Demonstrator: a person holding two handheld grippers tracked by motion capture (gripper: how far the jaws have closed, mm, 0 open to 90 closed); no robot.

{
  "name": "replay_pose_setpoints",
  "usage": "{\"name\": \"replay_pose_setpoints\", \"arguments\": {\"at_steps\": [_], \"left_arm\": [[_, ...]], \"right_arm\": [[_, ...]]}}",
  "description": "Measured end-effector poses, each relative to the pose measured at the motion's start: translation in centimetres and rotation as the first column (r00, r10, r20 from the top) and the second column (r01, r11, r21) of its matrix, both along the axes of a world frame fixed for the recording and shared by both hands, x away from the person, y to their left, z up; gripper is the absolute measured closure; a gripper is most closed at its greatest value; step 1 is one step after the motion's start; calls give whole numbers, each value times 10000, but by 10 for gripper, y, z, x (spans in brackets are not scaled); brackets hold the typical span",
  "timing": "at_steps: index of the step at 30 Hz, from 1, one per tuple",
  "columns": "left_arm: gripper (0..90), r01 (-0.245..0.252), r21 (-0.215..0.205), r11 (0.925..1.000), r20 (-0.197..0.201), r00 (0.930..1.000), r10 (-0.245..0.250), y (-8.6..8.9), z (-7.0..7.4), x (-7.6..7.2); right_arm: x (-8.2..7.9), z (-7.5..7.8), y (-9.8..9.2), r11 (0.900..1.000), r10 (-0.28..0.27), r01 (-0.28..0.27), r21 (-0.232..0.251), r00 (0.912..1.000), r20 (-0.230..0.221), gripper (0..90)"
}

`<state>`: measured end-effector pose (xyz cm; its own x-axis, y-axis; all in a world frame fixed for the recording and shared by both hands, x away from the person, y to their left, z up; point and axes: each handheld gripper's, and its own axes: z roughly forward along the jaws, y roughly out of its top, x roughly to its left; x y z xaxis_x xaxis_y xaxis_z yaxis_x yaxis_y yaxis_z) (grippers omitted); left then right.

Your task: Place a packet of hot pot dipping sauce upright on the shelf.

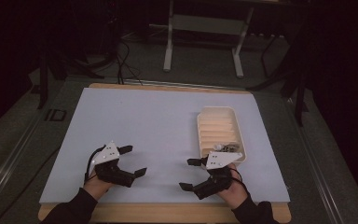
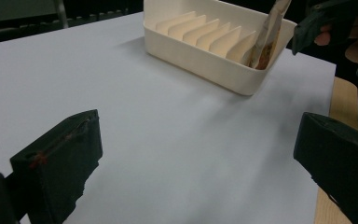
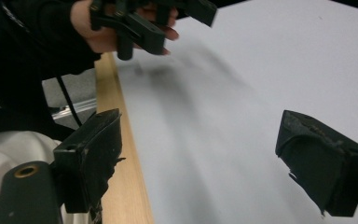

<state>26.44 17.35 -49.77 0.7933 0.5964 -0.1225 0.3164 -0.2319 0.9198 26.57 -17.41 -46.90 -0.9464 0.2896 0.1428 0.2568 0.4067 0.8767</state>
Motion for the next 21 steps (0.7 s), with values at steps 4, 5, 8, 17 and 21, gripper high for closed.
{"name": "replay_pose_setpoints", "arguments": {"at_steps": [4,5,8,17,21], "left_arm": [[13,71,14,10000,-12,10000,-71,-1,-1,0],[13,93,35,10000,-53,9999,-93,-1,-1,0],[13,58,-10,10000,-75,10000,-58,0,-2,0],[13,22,-77,10000,-140,9999,-23,0,-3,1],[13,22,-76,10000,-168,9999,-23,1,-4,1]], "right_arm": [[0,-3,-4,9999,-38,39,-144,10000,59,144],[0,-6,-8,9998,-147,148,-151,9999,11,144],[0,-10,-13,9984,-362,357,-437,9993,-115,157],[4,-11,-20,9975,-634,630,-332,9979,-97,161],[3,-12,-19,9973,-560,560,-471,9984,19,150]]}}
